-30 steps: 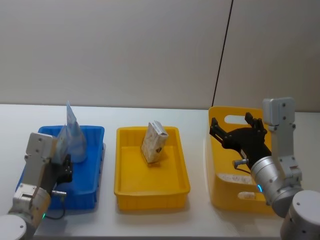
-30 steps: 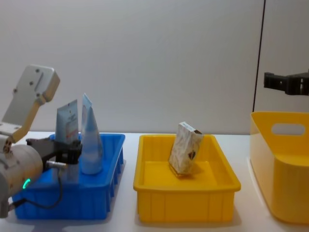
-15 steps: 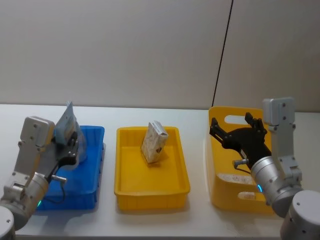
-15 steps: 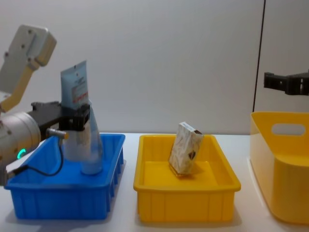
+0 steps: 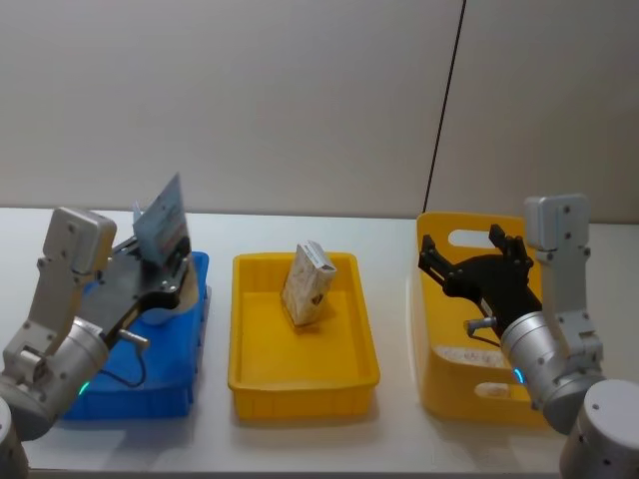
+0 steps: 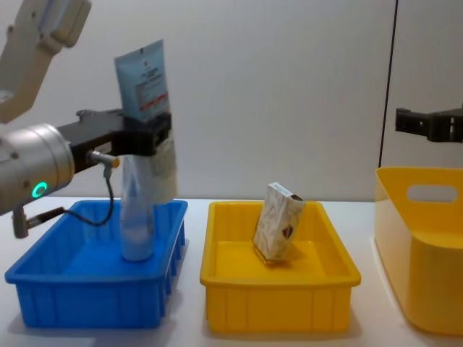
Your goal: Bimanual collaborative sorting of washing and personal care products
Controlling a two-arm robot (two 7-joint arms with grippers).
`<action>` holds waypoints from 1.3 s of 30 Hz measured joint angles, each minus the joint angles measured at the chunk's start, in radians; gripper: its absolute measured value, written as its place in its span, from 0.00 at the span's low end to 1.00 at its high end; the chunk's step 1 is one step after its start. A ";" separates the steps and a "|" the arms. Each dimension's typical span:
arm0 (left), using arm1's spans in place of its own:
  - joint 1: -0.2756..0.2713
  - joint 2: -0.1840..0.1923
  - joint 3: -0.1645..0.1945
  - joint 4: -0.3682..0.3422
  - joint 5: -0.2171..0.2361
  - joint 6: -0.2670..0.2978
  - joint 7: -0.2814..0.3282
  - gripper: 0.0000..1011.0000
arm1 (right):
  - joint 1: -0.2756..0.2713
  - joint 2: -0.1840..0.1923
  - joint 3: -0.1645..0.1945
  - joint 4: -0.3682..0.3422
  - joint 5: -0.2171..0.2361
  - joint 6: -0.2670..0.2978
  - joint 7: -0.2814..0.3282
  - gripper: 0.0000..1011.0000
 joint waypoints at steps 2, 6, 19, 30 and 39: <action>-0.003 0.000 0.003 -0.005 -0.007 -0.002 -0.017 0.28 | 0.000 0.000 0.000 0.000 0.000 0.000 0.000 0.99; -0.014 -0.006 0.015 -0.017 -0.024 -0.005 -0.060 0.28 | 0.000 0.000 0.000 0.000 0.000 0.000 0.000 0.99; -0.052 -0.039 0.065 -0.027 -0.051 -0.006 -0.134 0.28 | 0.000 0.000 0.000 0.000 0.000 0.000 0.000 0.99; -0.067 -0.052 0.086 -0.029 -0.059 -0.005 -0.157 0.28 | -0.001 0.016 -0.003 -0.006 0.012 0.002 0.048 0.99; -0.073 -0.057 0.093 -0.030 -0.062 -0.005 -0.166 0.28 | 0.004 0.051 -0.023 -0.011 0.033 0.009 0.124 0.99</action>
